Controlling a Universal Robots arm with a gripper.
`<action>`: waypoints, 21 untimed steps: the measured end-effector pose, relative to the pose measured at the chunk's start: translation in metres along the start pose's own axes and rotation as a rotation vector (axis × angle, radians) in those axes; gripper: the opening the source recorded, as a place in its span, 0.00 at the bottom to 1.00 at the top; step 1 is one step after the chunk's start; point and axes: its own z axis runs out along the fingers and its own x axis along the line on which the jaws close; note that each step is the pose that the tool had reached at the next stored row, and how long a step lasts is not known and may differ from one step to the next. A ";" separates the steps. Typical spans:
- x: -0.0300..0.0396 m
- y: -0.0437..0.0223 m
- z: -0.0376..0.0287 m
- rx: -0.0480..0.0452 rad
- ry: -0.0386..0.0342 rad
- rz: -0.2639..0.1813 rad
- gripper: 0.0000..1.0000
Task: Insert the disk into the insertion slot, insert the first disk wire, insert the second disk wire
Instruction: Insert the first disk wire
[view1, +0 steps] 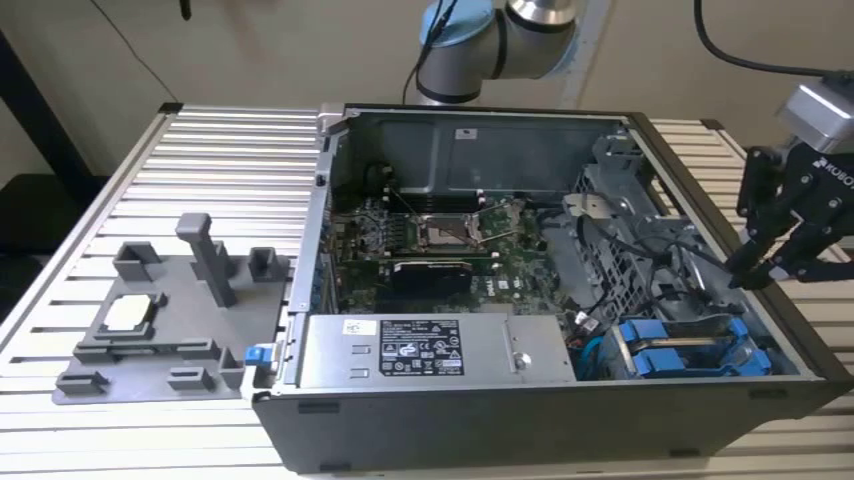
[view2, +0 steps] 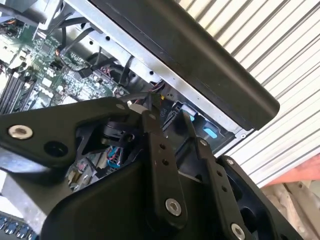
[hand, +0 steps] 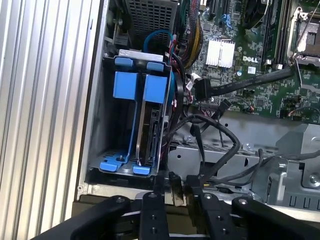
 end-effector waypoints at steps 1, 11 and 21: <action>0.0000 0.0000 0.0000 0.0000 0.0001 0.000 0.26; 0.0004 0.0182 0.0011 0.0032 0.0005 0.000 0.19; 0.0080 0.0478 0.0025 0.0100 0.0007 0.000 0.19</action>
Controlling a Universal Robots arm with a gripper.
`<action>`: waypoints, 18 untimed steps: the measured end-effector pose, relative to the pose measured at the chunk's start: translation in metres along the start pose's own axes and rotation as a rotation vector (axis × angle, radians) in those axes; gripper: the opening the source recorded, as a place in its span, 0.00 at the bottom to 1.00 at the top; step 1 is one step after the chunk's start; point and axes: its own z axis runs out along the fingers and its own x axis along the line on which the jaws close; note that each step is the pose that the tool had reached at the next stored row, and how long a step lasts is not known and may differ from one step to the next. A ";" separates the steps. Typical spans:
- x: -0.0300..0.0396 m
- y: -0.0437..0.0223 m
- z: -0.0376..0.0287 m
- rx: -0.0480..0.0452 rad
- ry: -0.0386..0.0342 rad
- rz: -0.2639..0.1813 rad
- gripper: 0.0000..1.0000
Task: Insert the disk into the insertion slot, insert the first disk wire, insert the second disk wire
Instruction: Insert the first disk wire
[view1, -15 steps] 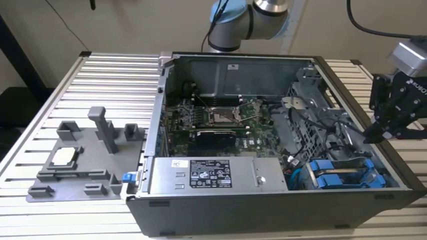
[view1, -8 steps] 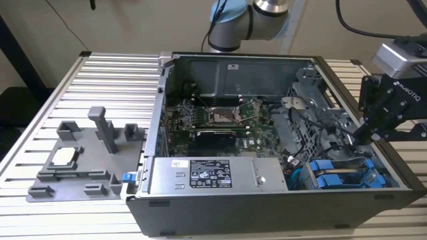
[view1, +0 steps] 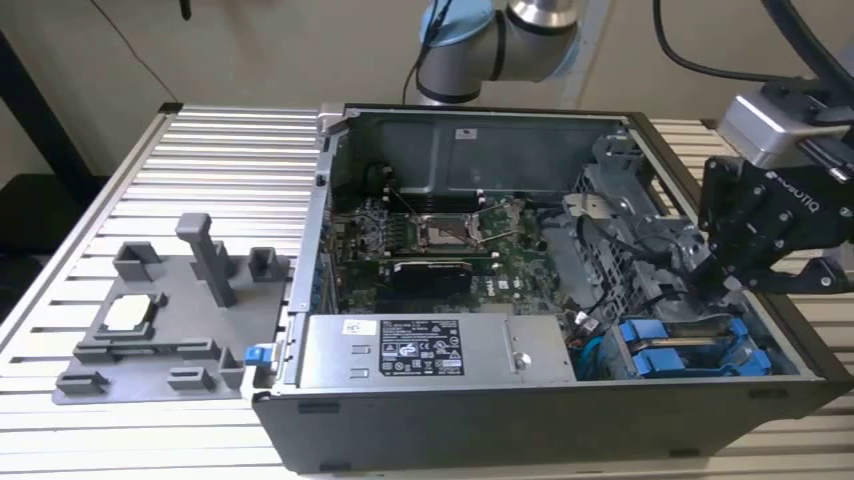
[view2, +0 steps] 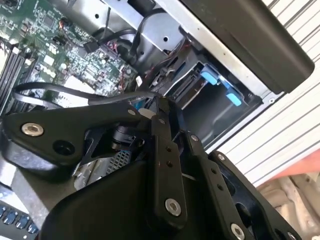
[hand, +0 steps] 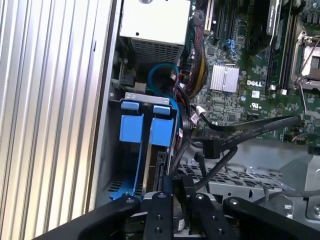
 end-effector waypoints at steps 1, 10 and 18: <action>0.0015 0.0025 0.0001 0.0014 0.0001 0.000 0.19; 0.0028 0.0156 0.0055 0.0951 0.0120 -0.001 0.19; 0.0030 0.0154 0.0119 0.1055 0.0096 0.048 0.19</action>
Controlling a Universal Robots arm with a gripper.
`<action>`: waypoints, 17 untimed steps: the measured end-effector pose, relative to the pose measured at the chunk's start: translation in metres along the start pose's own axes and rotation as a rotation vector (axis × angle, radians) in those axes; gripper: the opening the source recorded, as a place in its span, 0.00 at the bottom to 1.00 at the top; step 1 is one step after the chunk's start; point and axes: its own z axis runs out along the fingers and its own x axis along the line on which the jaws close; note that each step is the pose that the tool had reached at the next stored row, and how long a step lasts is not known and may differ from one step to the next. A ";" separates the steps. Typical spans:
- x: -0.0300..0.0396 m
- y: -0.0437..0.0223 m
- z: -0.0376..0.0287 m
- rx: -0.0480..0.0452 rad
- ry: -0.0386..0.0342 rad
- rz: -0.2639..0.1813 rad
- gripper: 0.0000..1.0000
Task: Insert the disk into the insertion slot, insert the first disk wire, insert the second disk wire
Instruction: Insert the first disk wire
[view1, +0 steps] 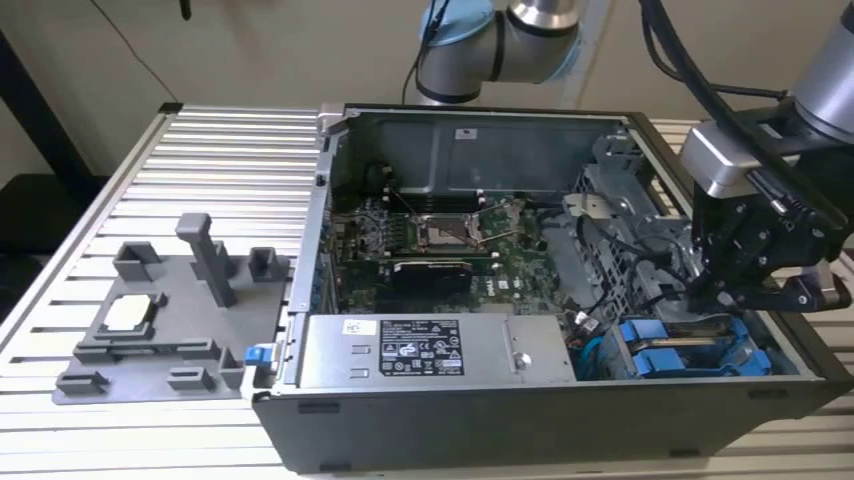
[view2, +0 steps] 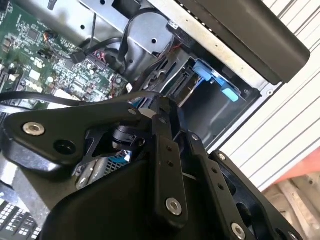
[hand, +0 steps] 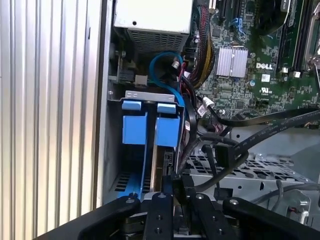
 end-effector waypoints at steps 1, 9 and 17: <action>0.0000 0.0000 0.0006 0.0017 -0.0012 0.000 0.19; 0.0034 -0.0002 0.0086 0.0079 -0.0007 0.010 0.19; 0.0059 -0.0075 0.0140 0.0080 -0.0010 0.014 0.19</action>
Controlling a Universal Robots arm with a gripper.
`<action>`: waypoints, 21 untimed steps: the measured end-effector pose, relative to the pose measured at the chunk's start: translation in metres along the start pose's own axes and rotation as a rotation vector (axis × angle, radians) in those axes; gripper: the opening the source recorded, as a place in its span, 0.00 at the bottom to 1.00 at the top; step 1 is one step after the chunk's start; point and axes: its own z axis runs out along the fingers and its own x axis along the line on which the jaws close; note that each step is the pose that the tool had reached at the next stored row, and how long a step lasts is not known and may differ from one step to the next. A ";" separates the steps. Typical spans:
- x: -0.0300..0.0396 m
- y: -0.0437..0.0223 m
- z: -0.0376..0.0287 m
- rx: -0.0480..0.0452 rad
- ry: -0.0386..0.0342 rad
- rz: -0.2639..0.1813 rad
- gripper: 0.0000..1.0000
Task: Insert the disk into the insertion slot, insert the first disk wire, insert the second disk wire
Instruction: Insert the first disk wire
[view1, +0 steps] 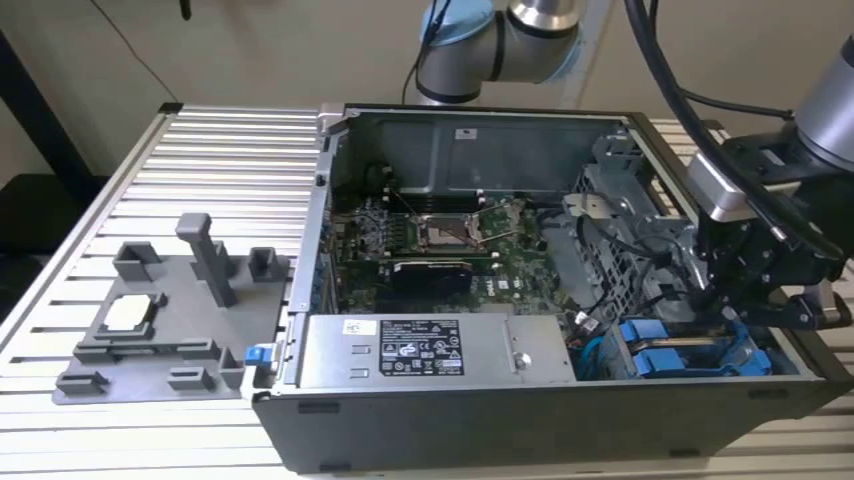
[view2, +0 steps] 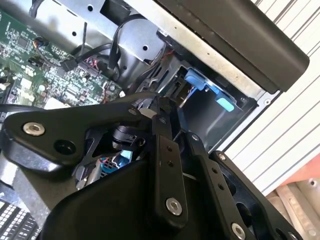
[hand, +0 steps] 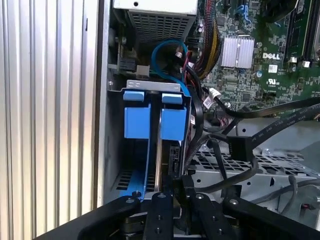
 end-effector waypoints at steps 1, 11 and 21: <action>0.0001 -0.0007 0.0003 0.0000 0.0002 0.000 0.19; -0.0012 -0.0049 0.0033 0.0005 0.0012 0.018 0.19; -0.0025 -0.0067 0.0045 0.0014 0.0035 0.050 0.19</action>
